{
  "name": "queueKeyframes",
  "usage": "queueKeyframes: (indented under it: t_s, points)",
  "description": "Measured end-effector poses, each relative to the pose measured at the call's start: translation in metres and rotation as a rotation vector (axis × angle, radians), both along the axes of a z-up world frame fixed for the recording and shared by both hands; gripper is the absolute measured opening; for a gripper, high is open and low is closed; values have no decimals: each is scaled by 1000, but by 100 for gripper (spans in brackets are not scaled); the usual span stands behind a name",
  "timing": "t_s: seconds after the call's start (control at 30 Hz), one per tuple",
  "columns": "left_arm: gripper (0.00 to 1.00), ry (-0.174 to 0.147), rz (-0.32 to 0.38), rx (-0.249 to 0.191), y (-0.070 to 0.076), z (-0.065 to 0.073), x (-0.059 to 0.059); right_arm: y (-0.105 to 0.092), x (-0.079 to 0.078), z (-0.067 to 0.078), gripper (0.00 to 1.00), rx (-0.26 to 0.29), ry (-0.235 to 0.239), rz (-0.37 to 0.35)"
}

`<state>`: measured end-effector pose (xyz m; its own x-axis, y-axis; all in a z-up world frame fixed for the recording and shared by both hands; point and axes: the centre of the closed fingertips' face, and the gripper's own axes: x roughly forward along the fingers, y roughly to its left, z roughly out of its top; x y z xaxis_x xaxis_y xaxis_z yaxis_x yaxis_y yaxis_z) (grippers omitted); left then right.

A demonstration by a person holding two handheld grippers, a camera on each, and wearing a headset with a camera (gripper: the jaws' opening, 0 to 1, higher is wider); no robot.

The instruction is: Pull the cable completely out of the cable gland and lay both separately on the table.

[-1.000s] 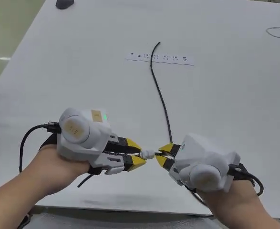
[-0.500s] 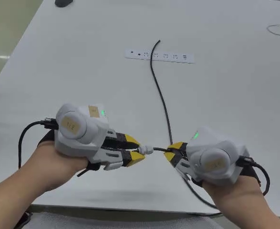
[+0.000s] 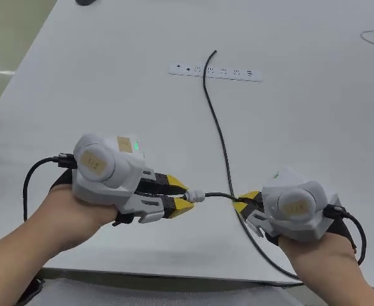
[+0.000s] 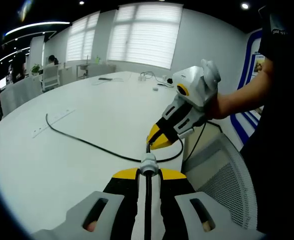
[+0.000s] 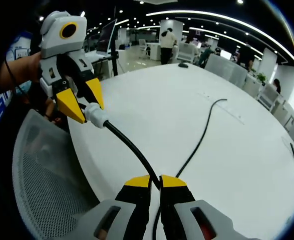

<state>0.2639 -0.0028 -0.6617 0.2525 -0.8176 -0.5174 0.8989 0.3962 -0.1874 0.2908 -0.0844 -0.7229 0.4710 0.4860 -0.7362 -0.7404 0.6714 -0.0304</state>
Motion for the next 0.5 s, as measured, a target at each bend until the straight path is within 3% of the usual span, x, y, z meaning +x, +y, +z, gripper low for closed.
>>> queueKeyframes:
  t_s: [0.3,0.5]
  points:
    - [15,0,8,-3,3,0,-2,-18,-2,-26,1,-13,89,-109]
    - [15,3,8,-6,2,-1,-4,-23,-5,-30,1,1,127,-157]
